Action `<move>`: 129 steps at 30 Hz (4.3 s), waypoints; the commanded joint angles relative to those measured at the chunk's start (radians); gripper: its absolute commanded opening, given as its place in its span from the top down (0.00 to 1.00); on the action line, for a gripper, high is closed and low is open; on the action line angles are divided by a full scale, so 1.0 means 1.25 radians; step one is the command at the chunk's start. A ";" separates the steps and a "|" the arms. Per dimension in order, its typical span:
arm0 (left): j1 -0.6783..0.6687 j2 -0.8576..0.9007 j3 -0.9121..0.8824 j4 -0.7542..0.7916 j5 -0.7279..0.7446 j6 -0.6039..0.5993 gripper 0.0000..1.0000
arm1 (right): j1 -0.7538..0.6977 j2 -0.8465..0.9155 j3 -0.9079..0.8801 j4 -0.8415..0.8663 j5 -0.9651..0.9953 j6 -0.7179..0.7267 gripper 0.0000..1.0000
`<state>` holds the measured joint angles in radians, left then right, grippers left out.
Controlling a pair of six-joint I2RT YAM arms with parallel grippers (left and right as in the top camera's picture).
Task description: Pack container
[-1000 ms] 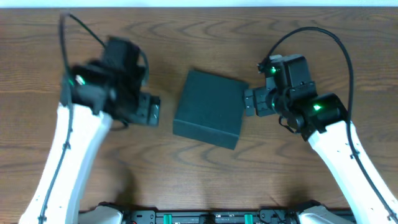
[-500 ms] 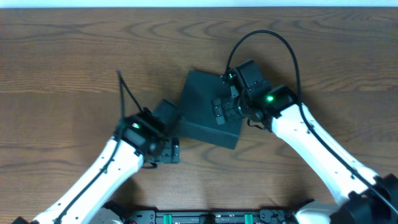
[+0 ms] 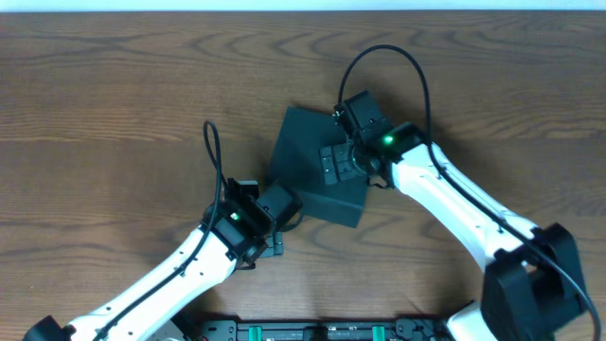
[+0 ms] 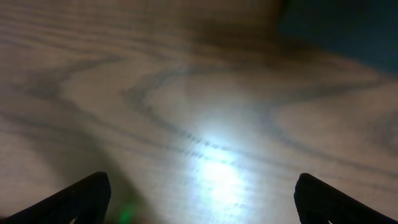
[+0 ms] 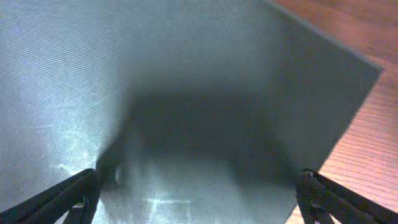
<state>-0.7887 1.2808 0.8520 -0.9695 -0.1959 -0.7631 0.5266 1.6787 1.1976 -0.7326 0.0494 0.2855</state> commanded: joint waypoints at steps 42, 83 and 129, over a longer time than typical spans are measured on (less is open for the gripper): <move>-0.002 0.211 -0.088 0.451 -0.180 0.081 0.05 | 0.003 0.076 -0.029 0.018 0.132 0.034 0.01; 0.385 0.193 0.051 0.414 0.112 0.401 0.05 | -0.186 -0.101 -0.126 -0.037 0.164 0.160 0.01; 0.363 0.195 0.051 0.298 0.231 0.228 0.05 | -0.127 0.020 -0.126 0.248 0.060 0.148 0.01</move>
<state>-0.3237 1.5188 0.9222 -0.6022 0.0952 -0.4633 0.3363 1.6951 1.0389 -0.4217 0.1913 0.4648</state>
